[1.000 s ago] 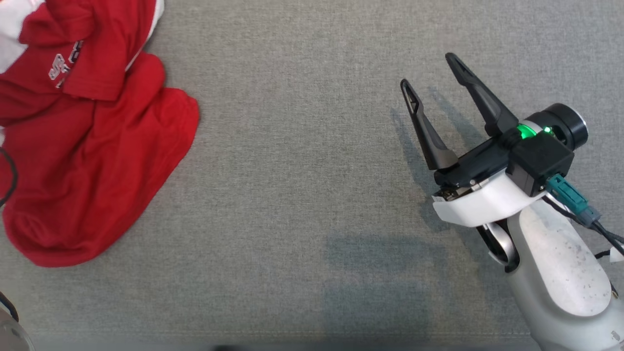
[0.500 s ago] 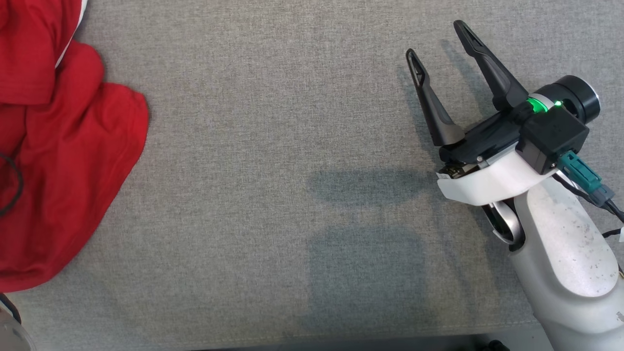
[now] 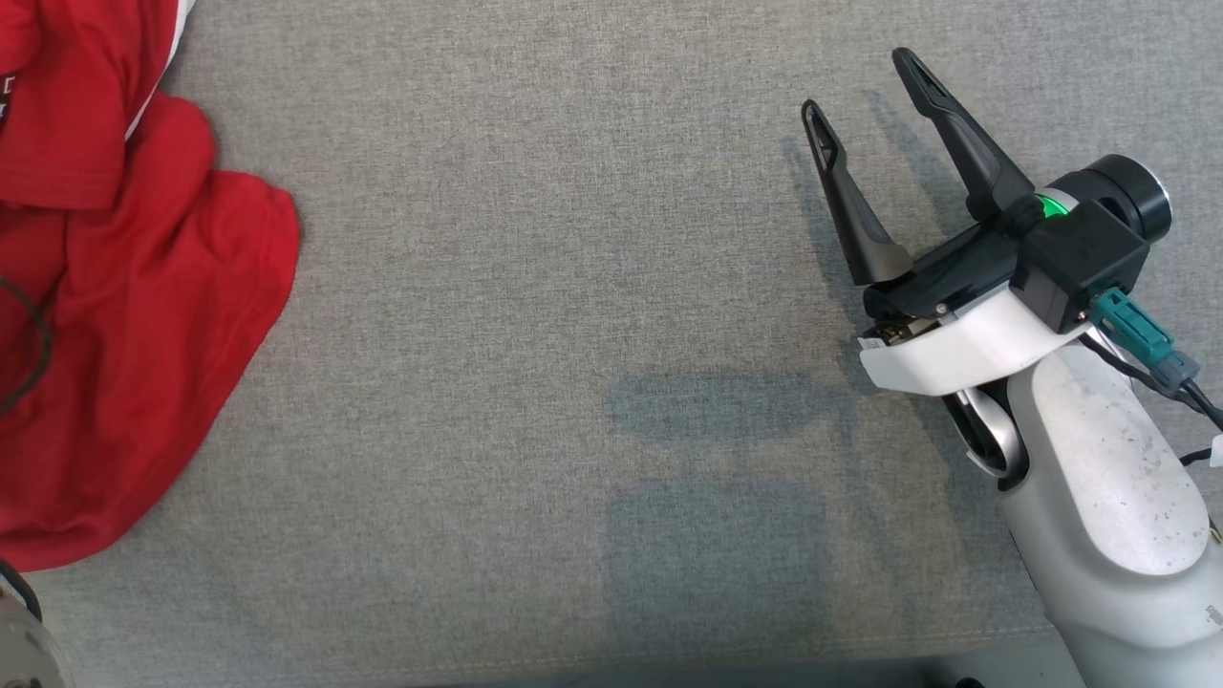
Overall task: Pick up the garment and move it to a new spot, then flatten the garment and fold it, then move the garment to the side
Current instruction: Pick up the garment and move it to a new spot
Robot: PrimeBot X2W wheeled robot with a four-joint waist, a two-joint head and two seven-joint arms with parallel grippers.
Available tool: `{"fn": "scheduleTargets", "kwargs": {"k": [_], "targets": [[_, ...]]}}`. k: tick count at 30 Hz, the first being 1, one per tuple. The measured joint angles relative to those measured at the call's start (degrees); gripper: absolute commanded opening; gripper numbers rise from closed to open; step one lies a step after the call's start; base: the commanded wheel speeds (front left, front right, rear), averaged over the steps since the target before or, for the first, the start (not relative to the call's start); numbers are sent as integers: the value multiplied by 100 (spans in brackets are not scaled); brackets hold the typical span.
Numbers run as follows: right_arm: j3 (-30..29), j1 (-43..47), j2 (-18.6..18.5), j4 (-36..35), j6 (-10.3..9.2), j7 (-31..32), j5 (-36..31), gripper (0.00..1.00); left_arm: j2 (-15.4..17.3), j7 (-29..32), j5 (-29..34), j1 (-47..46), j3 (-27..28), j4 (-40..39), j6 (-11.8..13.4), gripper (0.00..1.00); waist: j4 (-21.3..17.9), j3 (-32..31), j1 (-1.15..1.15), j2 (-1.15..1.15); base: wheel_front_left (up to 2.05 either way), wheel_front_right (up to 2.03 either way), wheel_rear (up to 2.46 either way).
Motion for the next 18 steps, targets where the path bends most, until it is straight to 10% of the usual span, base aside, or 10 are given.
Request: {"fn": "scheduleTargets", "kwargs": {"k": [12, 18], "targets": [[-14, 19, 57, 138, 1, 0, 14, 100, 121, -342, 122, -659, -263, -467, -590, 0, 26, -331, 0, 0, 0, 0, 0], [-26, 52, 188, 213, 1, 0, 74, 100, -323, -263, 27, -747, -792, -592, -1040, 0, -9, -615, -1, 0, 0, 0, 0]]}}
